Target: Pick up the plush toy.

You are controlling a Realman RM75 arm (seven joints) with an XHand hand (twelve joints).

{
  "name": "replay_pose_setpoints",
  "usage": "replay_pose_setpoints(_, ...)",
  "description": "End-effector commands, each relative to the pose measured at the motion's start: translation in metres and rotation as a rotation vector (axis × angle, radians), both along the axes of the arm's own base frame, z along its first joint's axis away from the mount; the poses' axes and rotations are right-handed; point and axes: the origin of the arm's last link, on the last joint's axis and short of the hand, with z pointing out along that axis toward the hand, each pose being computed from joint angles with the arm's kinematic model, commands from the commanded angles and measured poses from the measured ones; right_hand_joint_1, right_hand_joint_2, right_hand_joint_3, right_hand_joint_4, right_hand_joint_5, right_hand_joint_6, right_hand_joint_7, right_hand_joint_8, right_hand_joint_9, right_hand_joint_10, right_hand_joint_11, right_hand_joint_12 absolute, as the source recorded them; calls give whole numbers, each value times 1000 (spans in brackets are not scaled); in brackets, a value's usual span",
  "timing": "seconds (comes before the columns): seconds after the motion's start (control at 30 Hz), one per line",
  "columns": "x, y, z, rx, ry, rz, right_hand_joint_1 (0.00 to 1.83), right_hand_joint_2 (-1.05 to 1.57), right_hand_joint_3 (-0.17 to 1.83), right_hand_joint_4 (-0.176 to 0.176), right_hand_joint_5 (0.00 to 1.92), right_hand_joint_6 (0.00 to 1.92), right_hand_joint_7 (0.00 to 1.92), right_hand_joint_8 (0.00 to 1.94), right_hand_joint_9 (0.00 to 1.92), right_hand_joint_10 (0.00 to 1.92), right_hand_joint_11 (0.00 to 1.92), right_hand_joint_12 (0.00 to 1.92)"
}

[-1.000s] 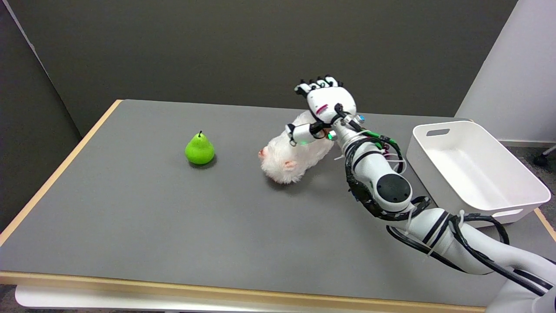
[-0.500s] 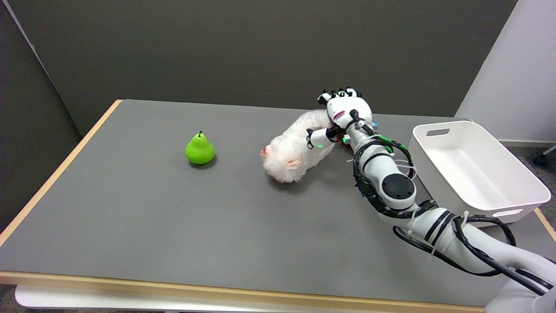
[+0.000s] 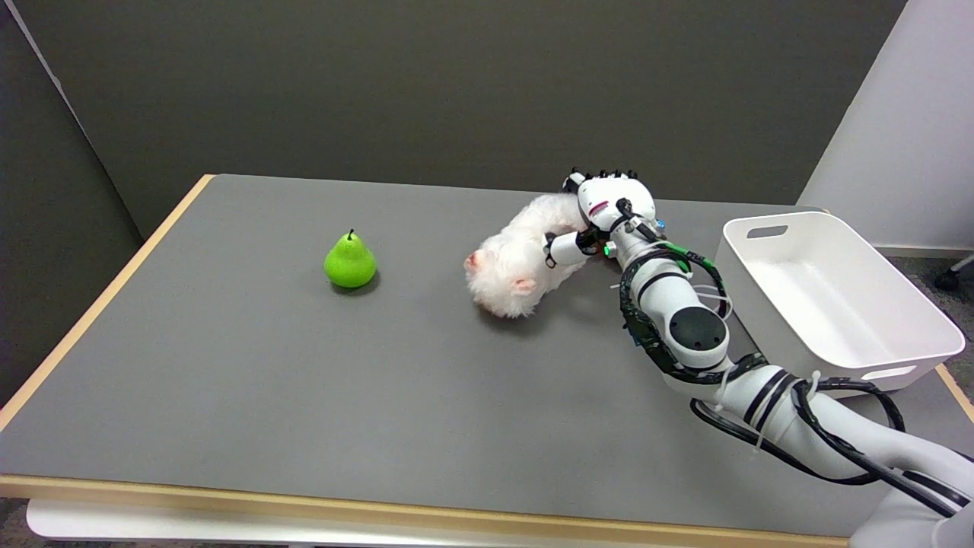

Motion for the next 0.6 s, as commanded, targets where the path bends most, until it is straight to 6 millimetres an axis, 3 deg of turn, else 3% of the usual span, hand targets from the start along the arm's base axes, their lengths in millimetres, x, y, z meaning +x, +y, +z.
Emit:
replay_pose_setpoints(0.03,-11,3,-2,8,-13,-24,883,743,891,42,469,1001,714,979,675,1274,600,1712)
replay_pose_setpoints(0.07,-12,3,-3,14,-14,-26,918,763,876,50,487,1052,743,1051,705,1304,629,1723)
replay_pose_setpoints(0.1,-15,3,5,-3,7,-41,1133,904,602,35,497,1055,772,1214,718,1309,635,1729)
replay_pose_setpoints(0.13,-12,3,-4,20,-15,-27,1327,1029,358,22,506,1058,798,1361,731,1314,641,1734)
replay_pose_setpoints(0.27,-10,3,-6,30,-1,-21,1332,999,404,26,514,1082,812,1355,764,1350,656,1731)
replay_pose_setpoints(0.33,-8,3,-7,34,21,-14,1225,1173,168,-127,529,1393,847,1385,818,1311,753,1762)
replay_pose_setpoints(0.37,-7,4,-8,38,29,-8,1191,1224,99,-176,536,1490,859,1392,836,1303,794,1798)
replay_pose_setpoints(0.6,0,4,-13,52,29,14,1210,1065,371,-176,597,1436,908,1377,866,1462,873,1921)
